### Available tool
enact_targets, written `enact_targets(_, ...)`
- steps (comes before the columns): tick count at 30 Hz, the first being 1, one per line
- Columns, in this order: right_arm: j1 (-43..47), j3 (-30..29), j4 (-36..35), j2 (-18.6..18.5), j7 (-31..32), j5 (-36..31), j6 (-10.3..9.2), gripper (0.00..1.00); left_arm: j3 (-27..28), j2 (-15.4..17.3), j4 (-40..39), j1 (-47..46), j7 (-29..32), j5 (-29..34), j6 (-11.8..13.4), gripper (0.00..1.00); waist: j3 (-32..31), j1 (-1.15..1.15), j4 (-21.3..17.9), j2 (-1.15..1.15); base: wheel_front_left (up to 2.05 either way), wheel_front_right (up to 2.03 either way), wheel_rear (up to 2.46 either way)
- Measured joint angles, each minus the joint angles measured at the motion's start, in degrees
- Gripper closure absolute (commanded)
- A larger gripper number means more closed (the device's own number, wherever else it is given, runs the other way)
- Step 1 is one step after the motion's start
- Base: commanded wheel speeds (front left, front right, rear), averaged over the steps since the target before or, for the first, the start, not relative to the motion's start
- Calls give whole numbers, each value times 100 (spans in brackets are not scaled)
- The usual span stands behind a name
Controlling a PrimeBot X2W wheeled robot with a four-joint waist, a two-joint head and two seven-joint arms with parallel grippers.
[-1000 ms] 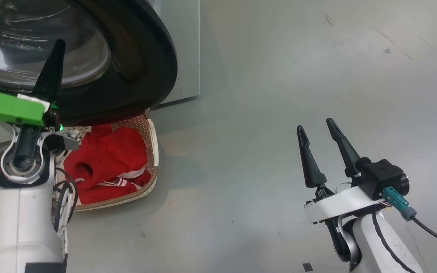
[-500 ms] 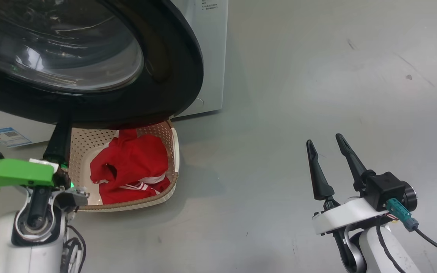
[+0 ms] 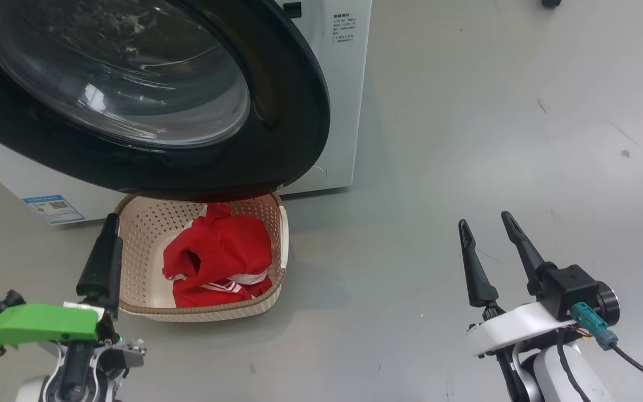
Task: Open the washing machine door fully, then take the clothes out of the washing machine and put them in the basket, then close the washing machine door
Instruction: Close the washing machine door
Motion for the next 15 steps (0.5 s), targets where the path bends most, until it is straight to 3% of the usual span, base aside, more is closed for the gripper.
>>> enact_targets(6,214,-85,20,1,0,-1,-3,0,-183,4,-125,421,-364,500,0,0,-205,0,90,0,0,0,0)
enact_targets(10,319,-122,30,3,0,-9,-7,0,-371,10,-302,536,-726,1301,0,0,-337,0,156,0,0,0,0)
enact_targets(15,441,-148,45,7,0,-19,-8,0,-570,264,-468,576,-1274,2404,-2,0,-502,0,238,0,0,0,0)
